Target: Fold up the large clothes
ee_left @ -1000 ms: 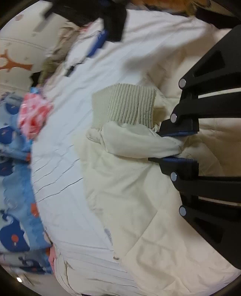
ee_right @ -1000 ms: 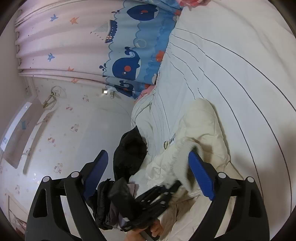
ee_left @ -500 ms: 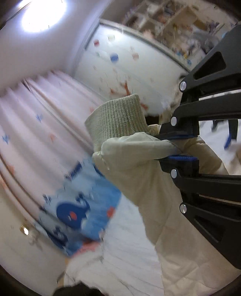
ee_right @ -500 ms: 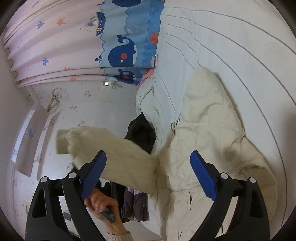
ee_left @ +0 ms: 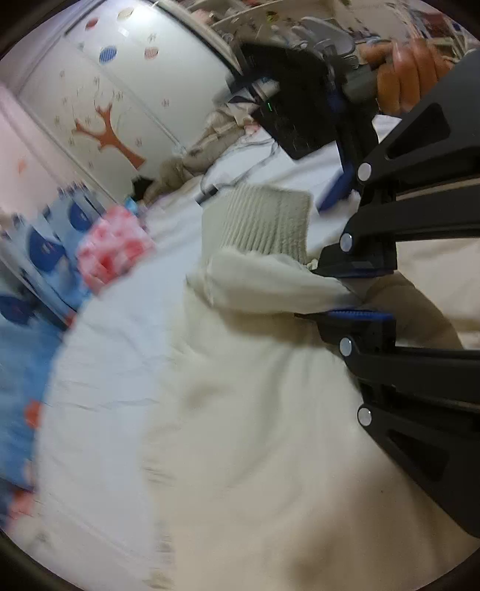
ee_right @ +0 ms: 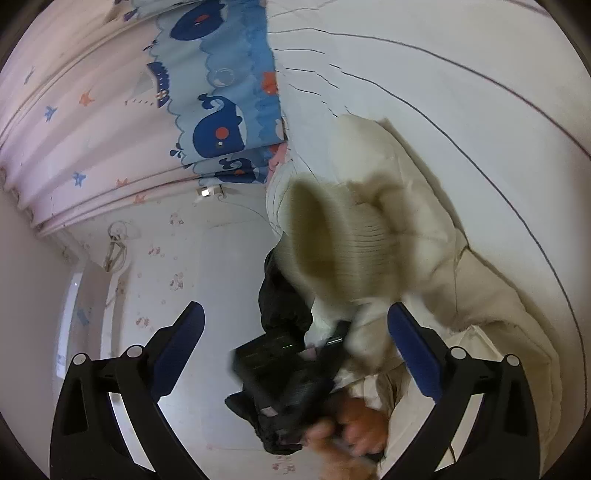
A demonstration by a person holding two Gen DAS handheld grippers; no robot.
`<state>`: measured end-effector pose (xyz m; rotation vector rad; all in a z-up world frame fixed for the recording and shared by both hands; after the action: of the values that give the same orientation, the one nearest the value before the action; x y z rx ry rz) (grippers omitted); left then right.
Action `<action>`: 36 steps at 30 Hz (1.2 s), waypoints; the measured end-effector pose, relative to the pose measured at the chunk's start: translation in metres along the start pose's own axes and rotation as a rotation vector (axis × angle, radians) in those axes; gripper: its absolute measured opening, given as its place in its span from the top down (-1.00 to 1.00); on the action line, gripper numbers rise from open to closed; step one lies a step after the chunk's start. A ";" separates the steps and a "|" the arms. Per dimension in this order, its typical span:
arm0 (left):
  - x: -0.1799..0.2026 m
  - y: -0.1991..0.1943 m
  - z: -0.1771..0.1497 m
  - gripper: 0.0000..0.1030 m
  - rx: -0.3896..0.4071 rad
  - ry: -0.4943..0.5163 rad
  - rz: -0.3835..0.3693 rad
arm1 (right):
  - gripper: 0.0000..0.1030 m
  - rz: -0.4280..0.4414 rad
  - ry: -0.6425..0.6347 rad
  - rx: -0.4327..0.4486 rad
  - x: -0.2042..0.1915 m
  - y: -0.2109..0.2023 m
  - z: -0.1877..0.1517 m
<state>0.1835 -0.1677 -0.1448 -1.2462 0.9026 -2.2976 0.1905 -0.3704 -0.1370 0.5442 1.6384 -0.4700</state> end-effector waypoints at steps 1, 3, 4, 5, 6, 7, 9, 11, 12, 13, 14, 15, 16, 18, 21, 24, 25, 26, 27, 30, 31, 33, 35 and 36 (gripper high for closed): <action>-0.004 0.001 -0.001 0.73 0.000 -0.014 -0.012 | -0.86 -0.007 0.007 -0.003 0.002 0.001 0.001; -0.001 -0.003 -0.003 0.73 0.003 -0.003 -0.006 | -0.86 -0.035 0.004 -0.005 0.005 0.004 0.003; 0.002 -0.003 -0.003 0.73 -0.002 0.015 0.010 | -0.86 -0.048 -0.002 -0.004 0.006 0.006 0.005; 0.009 -0.005 -0.002 0.73 -0.011 0.042 0.035 | -0.86 -0.073 -0.011 -0.005 0.007 0.009 0.008; 0.014 -0.005 0.000 0.73 -0.016 0.064 0.056 | -0.86 -0.088 -0.019 -0.007 0.008 0.011 0.008; 0.020 -0.007 0.000 0.73 -0.018 0.090 0.076 | -0.86 -0.105 -0.035 -0.011 0.009 0.014 0.009; 0.031 -0.016 0.001 0.71 -0.025 0.155 0.126 | -0.86 -0.148 -0.083 -0.011 0.007 0.024 0.012; 0.040 -0.021 -0.009 0.61 -0.046 0.209 0.184 | -0.84 -0.183 -0.166 -0.026 0.001 0.037 0.013; 0.040 -0.023 -0.016 0.58 -0.056 0.236 0.224 | -0.65 -0.220 -0.226 -0.031 -0.005 0.045 0.012; 0.046 -0.025 -0.022 0.52 -0.066 0.275 0.284 | -0.53 -0.290 -0.308 -0.025 -0.013 0.053 0.010; 0.047 -0.029 -0.026 0.36 -0.071 0.301 0.318 | -0.25 -0.327 -0.354 -0.024 -0.017 0.057 0.007; 0.051 -0.034 -0.030 0.28 -0.073 0.328 0.355 | 0.09 -0.366 -0.414 -0.022 -0.022 0.062 0.003; 0.056 -0.045 -0.035 0.16 -0.062 0.359 0.395 | 0.25 -0.378 -0.437 -0.022 -0.025 0.065 0.000; 0.061 -0.068 -0.041 0.08 -0.020 0.394 0.443 | 0.55 -0.402 -0.488 -0.011 -0.032 0.068 -0.004; 0.062 -0.113 -0.050 -0.30 0.097 0.421 0.554 | 0.68 -0.433 -0.548 0.039 -0.044 0.062 -0.008; 0.048 -0.147 -0.045 -0.52 0.206 0.383 0.673 | 0.72 -0.412 -0.629 0.104 -0.066 0.050 -0.018; 0.039 -0.157 -0.044 -0.59 0.234 0.348 0.691 | 0.73 -0.409 -0.667 0.134 -0.077 0.045 -0.022; 0.025 -0.168 -0.043 -0.68 0.267 0.290 0.708 | 0.74 -0.415 -0.698 0.163 -0.087 0.041 -0.026; 0.013 -0.174 -0.042 -0.70 0.292 0.240 0.734 | 0.75 -0.422 -0.719 0.192 -0.093 0.035 -0.028; -0.022 -0.167 -0.040 -0.71 0.272 0.162 0.787 | 0.76 -0.482 -0.655 0.258 -0.079 0.007 -0.013; -0.037 -0.158 -0.041 -0.71 0.233 0.140 0.815 | 0.76 -0.487 -0.576 0.243 -0.061 0.002 -0.001; -0.063 -0.138 -0.044 -0.71 0.137 0.106 0.850 | 0.75 -0.482 -0.398 0.230 -0.021 -0.006 0.018; -0.074 -0.128 -0.049 -0.71 0.102 0.103 0.870 | 0.75 -0.547 -0.399 0.279 -0.017 -0.011 0.018; -0.074 -0.129 -0.052 -0.71 0.107 0.109 0.874 | 0.75 -0.567 -0.461 0.297 -0.029 -0.010 0.013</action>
<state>0.1765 -0.0120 -0.1215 -0.5072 1.0653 -1.6730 0.1976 -0.3882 -0.1097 0.1505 1.2619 -1.1790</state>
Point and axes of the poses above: each gripper's, at about its wrist camera, not at the fingertips, and y roughly the way its jaws point, x to its right, z to its top, the point moved 4 cm from there along y, roughly the way its jaws point, and after that the axes turned 11 degrees about -x, right-handed, at the moved point
